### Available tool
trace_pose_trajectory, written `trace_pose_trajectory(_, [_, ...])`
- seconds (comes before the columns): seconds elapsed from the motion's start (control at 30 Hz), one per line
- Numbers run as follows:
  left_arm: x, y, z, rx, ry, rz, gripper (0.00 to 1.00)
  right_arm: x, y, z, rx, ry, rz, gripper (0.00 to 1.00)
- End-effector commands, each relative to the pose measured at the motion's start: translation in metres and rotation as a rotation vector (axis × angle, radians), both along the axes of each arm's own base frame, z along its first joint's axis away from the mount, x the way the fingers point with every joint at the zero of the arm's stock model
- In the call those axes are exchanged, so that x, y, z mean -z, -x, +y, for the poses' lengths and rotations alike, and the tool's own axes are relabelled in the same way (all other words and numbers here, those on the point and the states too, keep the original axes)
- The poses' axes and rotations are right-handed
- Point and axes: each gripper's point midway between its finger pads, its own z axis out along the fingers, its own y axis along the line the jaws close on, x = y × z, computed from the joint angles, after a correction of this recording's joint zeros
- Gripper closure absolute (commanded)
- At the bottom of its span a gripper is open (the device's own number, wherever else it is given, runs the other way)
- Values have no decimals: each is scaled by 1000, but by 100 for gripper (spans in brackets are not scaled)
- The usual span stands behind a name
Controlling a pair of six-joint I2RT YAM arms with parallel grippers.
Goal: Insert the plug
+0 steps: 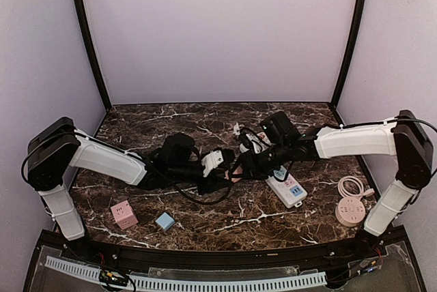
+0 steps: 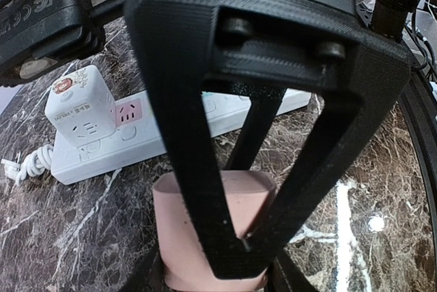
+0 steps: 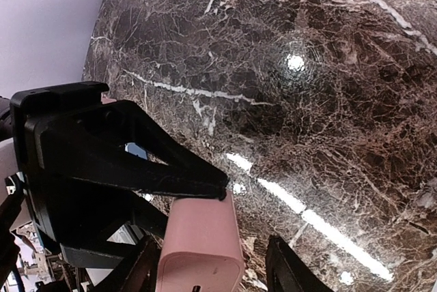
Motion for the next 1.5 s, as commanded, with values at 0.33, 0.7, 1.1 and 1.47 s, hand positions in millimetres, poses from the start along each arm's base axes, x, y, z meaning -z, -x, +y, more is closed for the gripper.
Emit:
trace_pose_trajectory(0.33, [3,-4,-7,-39,-51,-71,99,3,-2,6,-13,21,35,73])
trace_pose_trajectory(0.7, [1,-8,-2,-112,-39,-121,12,-4,-4,-3,4,100,-20,100])
trace_pose_trajectory(1.1, [-21,-7,6,-144,21,-138,1,-36,-33,-46,60,262,-216,100])
trace_pose_trajectory(1.47, [-47,-37,48,-425,92,-247,1,-47,-55,-98,142,495,-413,100])
